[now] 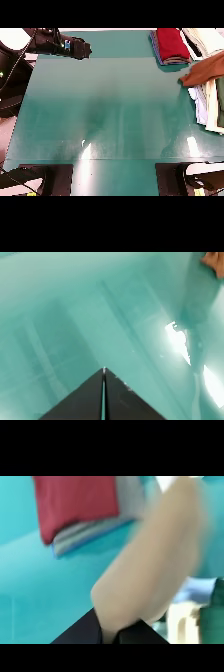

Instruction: Fold the shirts.

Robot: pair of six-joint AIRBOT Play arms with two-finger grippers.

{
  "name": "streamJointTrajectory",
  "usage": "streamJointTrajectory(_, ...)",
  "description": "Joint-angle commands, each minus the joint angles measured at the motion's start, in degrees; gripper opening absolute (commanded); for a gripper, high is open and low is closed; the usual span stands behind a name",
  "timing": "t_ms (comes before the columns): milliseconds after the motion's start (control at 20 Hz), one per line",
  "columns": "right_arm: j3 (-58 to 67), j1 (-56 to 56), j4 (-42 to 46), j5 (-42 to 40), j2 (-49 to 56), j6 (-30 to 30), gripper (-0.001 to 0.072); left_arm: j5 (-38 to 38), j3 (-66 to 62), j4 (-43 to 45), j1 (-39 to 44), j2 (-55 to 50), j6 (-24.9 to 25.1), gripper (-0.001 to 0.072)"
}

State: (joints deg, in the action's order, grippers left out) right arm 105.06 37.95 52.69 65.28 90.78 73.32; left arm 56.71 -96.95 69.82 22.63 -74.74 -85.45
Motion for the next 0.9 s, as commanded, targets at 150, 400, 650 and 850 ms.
streamJointTrajectory(150,5.7,-2.6,0.1,-12.5,0.4,-1.9,0.0017,0.2,0.0,0.0,0.0,0.0,-1.3,0.0024)
streamJointTrajectory(400,11.3,-1.8,15.5,-13.3,-0.8,4.7,0.0016,1.7,0.0,0.0,0.0,0.0,-1.3,0.0024)
streamJointTrajectory(650,11.3,3.3,16.4,-7.8,-3.1,4.9,0.0016,1.9,0.0,0.0,0.0,0.0,-1.1,0.0024)
streamJointTrajectory(850,9.7,7.1,16.4,3.4,-4.6,4.9,0.0015,1.9,0.0,0.1,0.0,0.0,-1.1,0.0024)
